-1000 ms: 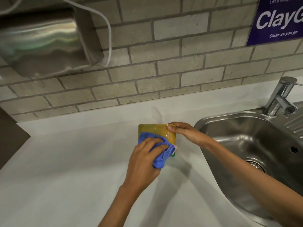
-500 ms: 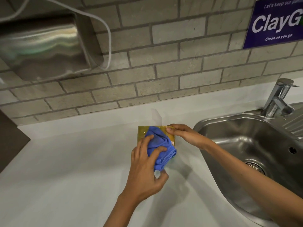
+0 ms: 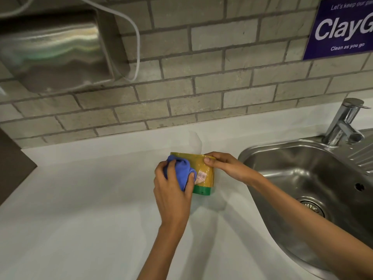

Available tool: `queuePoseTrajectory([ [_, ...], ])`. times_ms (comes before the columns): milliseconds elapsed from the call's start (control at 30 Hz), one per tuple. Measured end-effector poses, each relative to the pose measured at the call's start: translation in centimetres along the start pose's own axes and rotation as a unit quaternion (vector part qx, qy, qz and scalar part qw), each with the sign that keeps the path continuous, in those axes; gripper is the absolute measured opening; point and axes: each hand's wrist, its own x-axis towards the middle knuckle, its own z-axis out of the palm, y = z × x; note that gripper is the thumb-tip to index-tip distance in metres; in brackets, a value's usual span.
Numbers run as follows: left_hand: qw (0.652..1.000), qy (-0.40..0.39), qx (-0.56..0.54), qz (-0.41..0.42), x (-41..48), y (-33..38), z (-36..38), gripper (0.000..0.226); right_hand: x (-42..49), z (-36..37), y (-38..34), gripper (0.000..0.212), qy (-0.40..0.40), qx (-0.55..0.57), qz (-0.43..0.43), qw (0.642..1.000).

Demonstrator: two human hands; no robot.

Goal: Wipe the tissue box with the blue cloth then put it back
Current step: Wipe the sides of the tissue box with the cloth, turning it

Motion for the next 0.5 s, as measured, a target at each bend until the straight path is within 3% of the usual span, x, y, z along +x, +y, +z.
queuePoseTrajectory([
  [100,0.997,-0.043,0.060,0.019,0.1,1.1,0.3,0.056,0.1,0.1,-0.1,0.015,0.005,-0.007,-0.003,1.000],
  [267,0.971,-0.116,0.110,0.180,-1.8,0.8,-0.1,0.061,-0.2,0.0,-0.3,0.015,-0.006,-0.008,-0.013,1.000],
  [333,0.964,-0.128,0.102,0.208,-2.3,-0.9,-0.8,0.063,-0.2,0.0,-0.5,0.013,-0.012,-0.005,-0.015,1.000],
  [500,0.997,-0.062,0.008,0.048,-1.0,-2.5,-1.7,0.054,-0.3,0.4,-0.5,0.010,-0.018,-0.014,-0.014,1.000],
])
